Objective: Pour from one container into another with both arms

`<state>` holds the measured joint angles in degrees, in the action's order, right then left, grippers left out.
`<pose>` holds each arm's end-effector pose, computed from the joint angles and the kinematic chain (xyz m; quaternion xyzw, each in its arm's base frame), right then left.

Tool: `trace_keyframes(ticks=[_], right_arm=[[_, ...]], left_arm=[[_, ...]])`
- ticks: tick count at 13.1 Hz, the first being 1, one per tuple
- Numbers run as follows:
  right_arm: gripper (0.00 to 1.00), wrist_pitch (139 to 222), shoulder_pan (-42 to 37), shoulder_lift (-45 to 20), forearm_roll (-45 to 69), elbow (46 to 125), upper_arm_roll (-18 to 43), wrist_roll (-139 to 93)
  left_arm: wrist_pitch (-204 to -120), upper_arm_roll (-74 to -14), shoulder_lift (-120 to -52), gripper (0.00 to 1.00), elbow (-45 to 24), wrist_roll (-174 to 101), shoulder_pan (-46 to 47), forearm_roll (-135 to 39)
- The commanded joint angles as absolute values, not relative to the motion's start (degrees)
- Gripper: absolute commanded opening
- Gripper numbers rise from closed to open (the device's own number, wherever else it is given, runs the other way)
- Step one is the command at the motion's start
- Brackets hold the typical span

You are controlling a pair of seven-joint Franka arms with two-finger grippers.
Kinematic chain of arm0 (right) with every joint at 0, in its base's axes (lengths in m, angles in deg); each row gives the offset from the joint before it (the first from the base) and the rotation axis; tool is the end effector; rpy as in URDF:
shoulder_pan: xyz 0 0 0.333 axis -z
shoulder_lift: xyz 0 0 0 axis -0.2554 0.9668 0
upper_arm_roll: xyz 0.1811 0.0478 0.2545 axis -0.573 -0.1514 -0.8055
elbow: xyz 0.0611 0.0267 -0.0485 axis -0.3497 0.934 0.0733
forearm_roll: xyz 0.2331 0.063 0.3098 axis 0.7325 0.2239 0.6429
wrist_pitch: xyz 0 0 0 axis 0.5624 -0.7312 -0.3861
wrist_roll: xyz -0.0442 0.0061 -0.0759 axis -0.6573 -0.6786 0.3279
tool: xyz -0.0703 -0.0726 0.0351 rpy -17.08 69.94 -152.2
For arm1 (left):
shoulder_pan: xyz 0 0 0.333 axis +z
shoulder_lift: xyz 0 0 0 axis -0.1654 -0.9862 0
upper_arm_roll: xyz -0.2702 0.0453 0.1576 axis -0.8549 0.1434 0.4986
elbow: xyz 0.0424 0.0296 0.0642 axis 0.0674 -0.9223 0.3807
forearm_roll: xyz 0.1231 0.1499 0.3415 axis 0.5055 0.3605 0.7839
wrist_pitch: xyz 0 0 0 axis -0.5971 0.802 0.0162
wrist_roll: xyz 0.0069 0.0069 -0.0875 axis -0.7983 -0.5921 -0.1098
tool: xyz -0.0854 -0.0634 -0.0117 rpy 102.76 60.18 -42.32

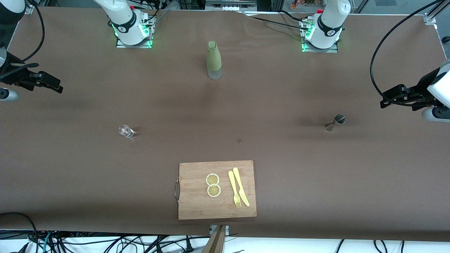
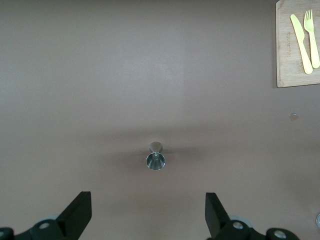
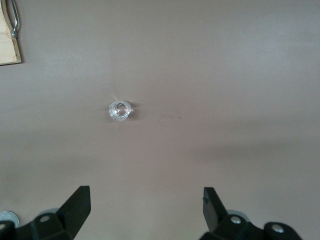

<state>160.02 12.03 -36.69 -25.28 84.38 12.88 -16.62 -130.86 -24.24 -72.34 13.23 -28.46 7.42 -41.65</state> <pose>0.5542 -0.0301 0.5683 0.9990 -0.0377 -0.0240 0.0036 0.6116 -0.0101 0.6063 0.9994 -0.0185 -0.0249 0.0173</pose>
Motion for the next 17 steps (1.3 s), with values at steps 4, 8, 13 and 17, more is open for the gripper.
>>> trace_keyframes(ticks=[4, 8, 13, 17], right_arm=[[1.0, 159.8, 12.2, -36.2, -24.7, 83.1, 12.8, -16.9], [1.0, 159.1, 12.1, -35.6, -24.9, 83.1, 12.7, -17.0], [1.0, 159.1, 12.2, -34.9, -25.0, 83.1, 12.7, -17.1], [1.0, 159.1, 13.1, -33.3, -24.6, 83.3, 13.6, -21.6]], left_arm=[[-130.8, -24.4, -72.8, 1.0, 14.3, -28.5, 7.6, -42.0], [-130.9, -24.4, -72.8, 1.0, 14.4, -29.1, 7.6, -42.1], [-131.3, -24.1, -73.1, 1.0, 14.3, -28.5, 8.0, -42.3], [-131.2, -20.4, -73.2, 1.0, 13.9, -28.3, 10.0, -50.3]])
